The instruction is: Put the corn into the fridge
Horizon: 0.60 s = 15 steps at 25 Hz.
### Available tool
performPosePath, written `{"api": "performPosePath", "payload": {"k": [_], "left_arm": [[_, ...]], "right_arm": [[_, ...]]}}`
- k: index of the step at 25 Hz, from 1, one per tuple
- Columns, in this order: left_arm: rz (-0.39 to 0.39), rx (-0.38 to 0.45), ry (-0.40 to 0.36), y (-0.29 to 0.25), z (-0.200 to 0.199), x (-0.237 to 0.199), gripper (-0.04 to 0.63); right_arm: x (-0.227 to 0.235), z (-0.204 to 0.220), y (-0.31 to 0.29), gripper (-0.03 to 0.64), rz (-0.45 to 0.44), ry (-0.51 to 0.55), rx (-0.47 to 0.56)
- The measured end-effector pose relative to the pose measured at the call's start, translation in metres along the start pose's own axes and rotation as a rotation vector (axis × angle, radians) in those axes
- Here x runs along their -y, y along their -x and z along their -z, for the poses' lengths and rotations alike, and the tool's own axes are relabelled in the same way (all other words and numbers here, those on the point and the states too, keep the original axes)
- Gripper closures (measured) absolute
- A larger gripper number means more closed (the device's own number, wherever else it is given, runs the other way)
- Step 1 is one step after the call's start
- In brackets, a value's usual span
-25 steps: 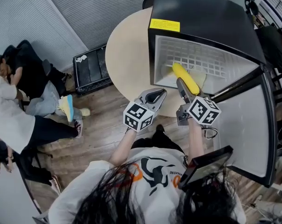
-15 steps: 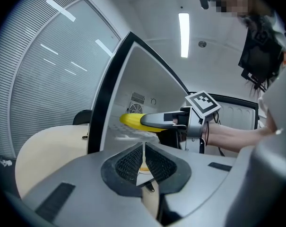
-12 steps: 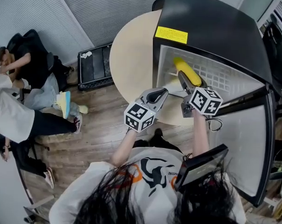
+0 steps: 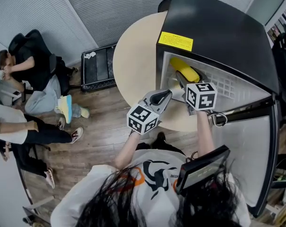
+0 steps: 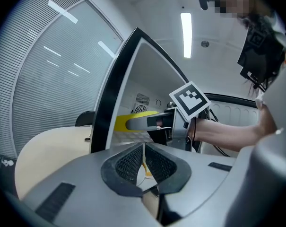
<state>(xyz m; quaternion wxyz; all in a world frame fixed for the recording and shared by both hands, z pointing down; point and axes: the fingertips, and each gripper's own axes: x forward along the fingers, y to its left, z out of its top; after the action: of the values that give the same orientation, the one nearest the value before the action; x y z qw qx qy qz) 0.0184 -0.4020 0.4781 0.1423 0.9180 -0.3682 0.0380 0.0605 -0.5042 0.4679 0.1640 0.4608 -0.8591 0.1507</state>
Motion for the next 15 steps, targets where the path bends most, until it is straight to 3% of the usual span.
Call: {"api": "performPosePath", "payload": {"k": [5,15], "left_arm": [[0.009,-0.001,0.001,0.001,0.001,0.000,0.583],[0.015,-0.001,0.003,0.006,0.002,-0.002,0.583]], "right_arm": [[-0.002,0.006,-0.006,0.354,0.055,0.134,-0.062],[0.010,0.008,-0.009,0.354,0.112,0.113,-0.076]]}}
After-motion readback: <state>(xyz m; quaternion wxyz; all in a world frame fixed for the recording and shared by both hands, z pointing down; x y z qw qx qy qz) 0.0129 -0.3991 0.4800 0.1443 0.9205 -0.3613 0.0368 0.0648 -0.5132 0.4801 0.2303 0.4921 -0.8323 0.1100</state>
